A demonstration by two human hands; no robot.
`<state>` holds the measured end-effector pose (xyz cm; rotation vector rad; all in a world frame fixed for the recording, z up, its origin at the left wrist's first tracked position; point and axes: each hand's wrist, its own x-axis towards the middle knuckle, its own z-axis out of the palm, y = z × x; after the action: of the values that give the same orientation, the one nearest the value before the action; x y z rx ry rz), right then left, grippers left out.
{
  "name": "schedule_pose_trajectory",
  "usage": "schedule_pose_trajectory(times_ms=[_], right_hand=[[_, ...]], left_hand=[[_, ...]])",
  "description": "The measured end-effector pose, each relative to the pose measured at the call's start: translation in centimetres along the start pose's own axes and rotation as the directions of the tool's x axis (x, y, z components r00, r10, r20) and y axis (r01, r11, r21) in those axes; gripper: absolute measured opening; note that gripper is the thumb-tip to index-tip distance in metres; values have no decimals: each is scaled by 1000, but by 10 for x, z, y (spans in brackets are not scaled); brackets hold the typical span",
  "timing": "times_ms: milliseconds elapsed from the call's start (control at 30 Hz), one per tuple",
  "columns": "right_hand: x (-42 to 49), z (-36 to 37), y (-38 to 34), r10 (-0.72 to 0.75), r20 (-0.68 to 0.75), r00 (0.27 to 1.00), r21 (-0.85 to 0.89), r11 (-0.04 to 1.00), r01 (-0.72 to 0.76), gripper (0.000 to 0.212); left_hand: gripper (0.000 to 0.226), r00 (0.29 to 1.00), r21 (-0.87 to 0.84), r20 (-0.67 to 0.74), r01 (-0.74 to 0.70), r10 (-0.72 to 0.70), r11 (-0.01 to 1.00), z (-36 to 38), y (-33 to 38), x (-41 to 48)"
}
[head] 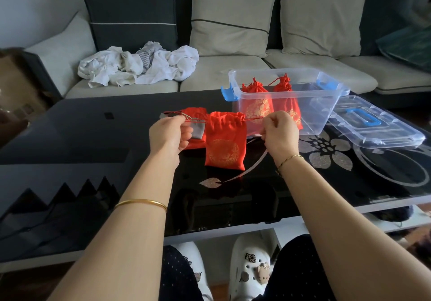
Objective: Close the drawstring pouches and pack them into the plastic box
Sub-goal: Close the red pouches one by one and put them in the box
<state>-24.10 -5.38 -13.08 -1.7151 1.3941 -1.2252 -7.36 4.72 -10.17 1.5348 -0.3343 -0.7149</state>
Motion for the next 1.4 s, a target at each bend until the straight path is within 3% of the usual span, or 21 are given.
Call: schedule_pose_trajectory(times_ms=[100, 167, 233, 300, 367, 433, 533, 633, 767, 867, 1000, 1100, 1167, 1267, 1400], right_hand=[[-1, 0, -2, 70, 76, 995, 83, 994, -77, 21], [2, -3, -4, 265, 174, 948, 322, 895, -309, 26], [5, -11, -8, 457, 332, 825, 595, 578, -559, 27], [9, -17, -7, 537, 448, 714, 725, 250, -642, 29], [10, -19, -6, 555, 469, 687, 763, 136, -632, 30], [8, -19, -9, 548, 416, 725, 781, 192, -594, 29], [5, -24, -25, 448, 230, 864, 755, 478, -449, 28], [0, -30, -48, 169, 155, 973, 638, 735, -229, 30], [-9, -31, -68, -189, 152, 970, 435, 894, 106, 33], [-11, -29, -72, -308, 170, 936, 349, 907, 235, 31], [-14, -24, -71, -280, 268, 922, 432, 890, 145, 32], [-11, -24, -69, -133, 297, 945, 519, 854, -43, 30], [-11, -23, -62, -60, 363, 930, 479, 868, -131, 29], [-16, -19, -55, -62, 457, 887, 375, 918, -128, 32], [-16, -18, -54, -124, 467, 875, 319, 947, -36, 30]], left_hand=[[27, 997, 113, -63, -44, 52, 993, 0, -3, 1], [35, 990, 133, -122, -56, 72, 989, 0, -3, 1], [35, 984, -30, -176, 12, -17, 999, -2, 1, 1], [32, 976, -255, -171, 89, -136, 963, -4, 5, -1], [32, 974, -354, -148, 112, -174, 928, -4, 6, -4], [33, 987, -437, -89, 82, -133, 896, -1, 8, -7], [31, 990, -477, 108, -31, 93, 879, 5, 17, -15], [31, 889, -372, 317, -205, 332, 905, 13, 24, -27], [14, 793, -95, 458, -406, 402, 909, 24, 25, -38], [15, 750, 61, 550, -474, 367, 878, 28, 25, -43], [6, 738, 186, 550, -565, 392, 804, 32, 25, -48], [10, 768, 180, 504, -542, 396, 821, 33, 23, -43], [10, 773, 149, 501, -520, 389, 841, 33, 22, -42], [10, 759, 132, 525, -520, 385, 844, 34, 22, -44], [11, 750, 87, 537, -506, 387, 858, 35, 21, -44]])
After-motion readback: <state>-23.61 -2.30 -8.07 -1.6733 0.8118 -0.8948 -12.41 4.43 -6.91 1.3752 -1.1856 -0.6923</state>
